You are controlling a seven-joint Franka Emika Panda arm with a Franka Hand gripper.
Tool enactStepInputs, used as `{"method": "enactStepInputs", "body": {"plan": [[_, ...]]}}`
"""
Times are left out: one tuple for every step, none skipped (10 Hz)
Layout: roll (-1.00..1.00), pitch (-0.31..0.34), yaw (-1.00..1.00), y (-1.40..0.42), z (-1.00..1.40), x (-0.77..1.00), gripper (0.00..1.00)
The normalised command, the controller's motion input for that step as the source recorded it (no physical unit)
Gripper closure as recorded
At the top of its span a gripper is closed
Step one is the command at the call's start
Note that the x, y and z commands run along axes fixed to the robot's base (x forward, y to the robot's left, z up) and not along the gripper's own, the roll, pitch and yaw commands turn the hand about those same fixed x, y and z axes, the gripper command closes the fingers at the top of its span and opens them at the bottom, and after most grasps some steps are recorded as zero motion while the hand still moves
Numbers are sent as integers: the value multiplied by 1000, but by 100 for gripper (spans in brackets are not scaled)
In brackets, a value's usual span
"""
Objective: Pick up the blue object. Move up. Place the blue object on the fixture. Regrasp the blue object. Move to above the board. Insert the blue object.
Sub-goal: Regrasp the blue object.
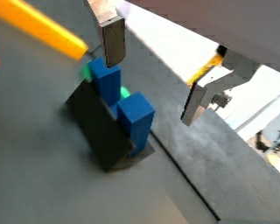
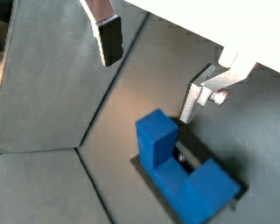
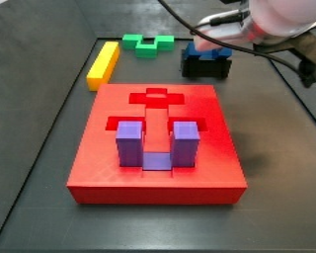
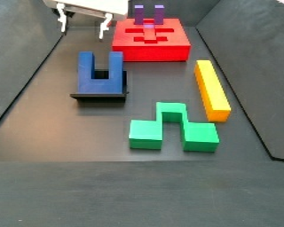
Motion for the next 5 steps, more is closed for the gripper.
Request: {"method": "enactStepInputs", "body": {"plan": [[343,763,-37,137,-91,23,0],[180,380,-83,183,-226,320,0],[0,0,0,277,-186,283,0],[0,0,40,286,-271,126,0],[0,0,86,291,-263,166,0]]}}
